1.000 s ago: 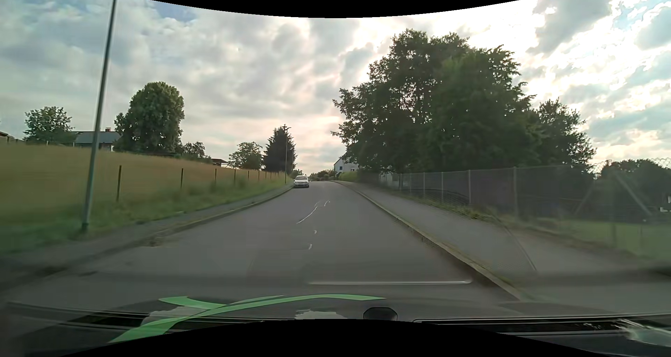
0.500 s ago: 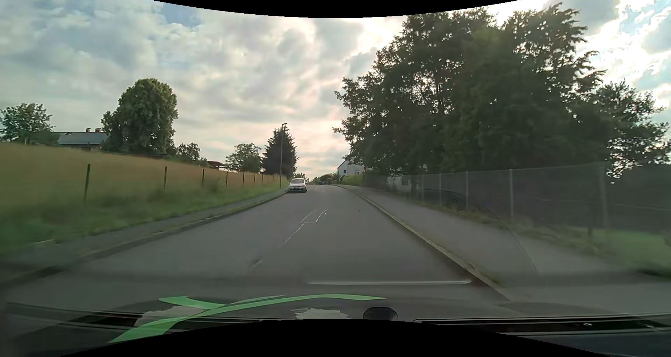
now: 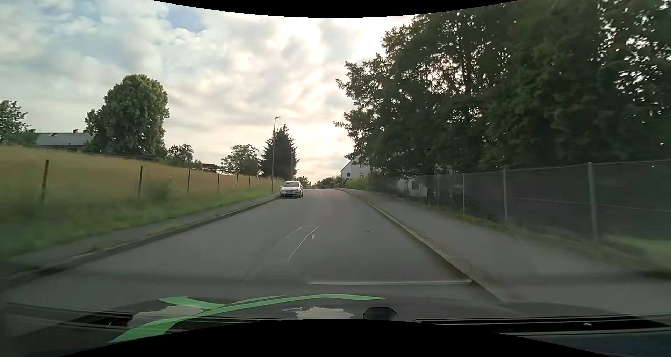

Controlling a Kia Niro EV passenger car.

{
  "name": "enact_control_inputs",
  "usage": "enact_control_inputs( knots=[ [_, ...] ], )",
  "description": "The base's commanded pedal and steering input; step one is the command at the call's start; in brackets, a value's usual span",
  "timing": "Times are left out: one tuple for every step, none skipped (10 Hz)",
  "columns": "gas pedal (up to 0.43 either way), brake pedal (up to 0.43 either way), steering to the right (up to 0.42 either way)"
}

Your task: Follow the waypoints while adhering to traffic rules and regulations

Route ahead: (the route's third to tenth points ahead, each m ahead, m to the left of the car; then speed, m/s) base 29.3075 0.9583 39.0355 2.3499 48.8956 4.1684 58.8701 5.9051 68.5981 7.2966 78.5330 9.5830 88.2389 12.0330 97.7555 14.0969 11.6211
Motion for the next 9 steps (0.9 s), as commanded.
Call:
enact_control_inputs(
  knots=[
    [0.169,0.0,-0.014],
    [0.169,0.0,-0.014],
    [0.177,0.0,-0.014],
    [0.177,0.0,-0.014],
    [0.189,0.0,-0.013],
    [0.189,0.0,-0.012],
    [0.189,0.0,-0.012],
    [0.189,0.0,-0.012],
    [0.189,0.0,-0.012]
  ],
)
